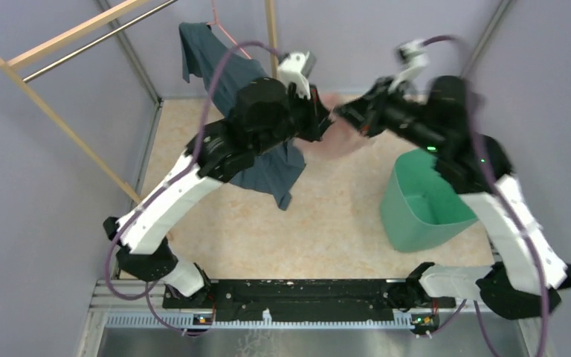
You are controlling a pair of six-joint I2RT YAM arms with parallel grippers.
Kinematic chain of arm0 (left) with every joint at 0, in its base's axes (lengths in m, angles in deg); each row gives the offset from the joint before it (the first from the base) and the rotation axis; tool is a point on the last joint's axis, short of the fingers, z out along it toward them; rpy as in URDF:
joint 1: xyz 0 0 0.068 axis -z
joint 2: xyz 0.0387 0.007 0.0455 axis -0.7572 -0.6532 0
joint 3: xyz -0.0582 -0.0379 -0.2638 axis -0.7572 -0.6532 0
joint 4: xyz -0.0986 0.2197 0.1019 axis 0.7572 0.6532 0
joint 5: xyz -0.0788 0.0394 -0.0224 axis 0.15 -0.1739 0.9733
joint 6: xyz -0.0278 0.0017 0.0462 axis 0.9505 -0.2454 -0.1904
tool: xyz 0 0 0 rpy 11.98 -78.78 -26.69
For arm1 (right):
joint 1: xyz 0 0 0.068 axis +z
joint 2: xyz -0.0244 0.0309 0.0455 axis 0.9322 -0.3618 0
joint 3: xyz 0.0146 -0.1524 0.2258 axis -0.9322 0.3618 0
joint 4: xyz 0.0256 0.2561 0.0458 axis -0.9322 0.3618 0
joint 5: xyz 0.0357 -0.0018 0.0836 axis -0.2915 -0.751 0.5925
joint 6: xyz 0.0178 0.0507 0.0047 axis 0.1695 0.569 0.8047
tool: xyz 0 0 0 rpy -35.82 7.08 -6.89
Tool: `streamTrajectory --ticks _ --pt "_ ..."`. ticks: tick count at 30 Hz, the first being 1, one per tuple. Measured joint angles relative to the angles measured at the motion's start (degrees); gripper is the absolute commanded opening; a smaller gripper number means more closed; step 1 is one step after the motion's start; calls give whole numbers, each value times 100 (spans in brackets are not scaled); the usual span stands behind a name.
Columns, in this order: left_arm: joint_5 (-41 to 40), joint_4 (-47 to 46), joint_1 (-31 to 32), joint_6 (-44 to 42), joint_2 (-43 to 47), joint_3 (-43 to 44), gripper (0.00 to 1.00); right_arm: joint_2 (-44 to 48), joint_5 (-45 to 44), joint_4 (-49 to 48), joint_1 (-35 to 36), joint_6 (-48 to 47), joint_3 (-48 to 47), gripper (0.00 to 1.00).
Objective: Put the trash bags into the trash bin
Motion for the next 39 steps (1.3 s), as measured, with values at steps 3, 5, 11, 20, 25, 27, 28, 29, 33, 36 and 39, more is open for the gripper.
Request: streamTrajectory --ticks 3,5,11,20,25,27,28,29,33,36,39 --pt "372 -1285 741 -717 396 966 0 647 457 -1027 0 -160 -887 0" --pt "212 -2013 1104 -970 1663 -210 0 1558 568 -1635 4 -232 -332 0" --pt "-1746 -1836 461 535 3609 -4251 0 3158 234 -2693 4 -96 3633 0" --pt "-603 -339 330 422 2791 -4433 0 1569 190 -31 33 -293 3086 0" --pt "476 -2129 343 -356 2264 -931 0 994 245 -811 39 -870 -299 0" --pt "568 -2769 352 -535 2752 -1078 0 1423 293 -1172 39 -973 -365 0" --pt "503 -2900 354 -555 3012 -1353 0 1729 299 -1388 39 -997 -76 0" --pt "289 -3154 358 -531 3458 -1897 0 2146 297 -1637 39 -1003 348 0" --pt "-664 -2975 339 238 4557 -4336 0 3373 382 -2166 39 -767 2643 0" --pt "-791 -1980 339 1360 4323 -6126 0 3329 756 -2389 39 -232 4586 0" --pt "-468 -669 341 2173 4253 -7604 0 3254 1172 -1974 42 525 6452 0"
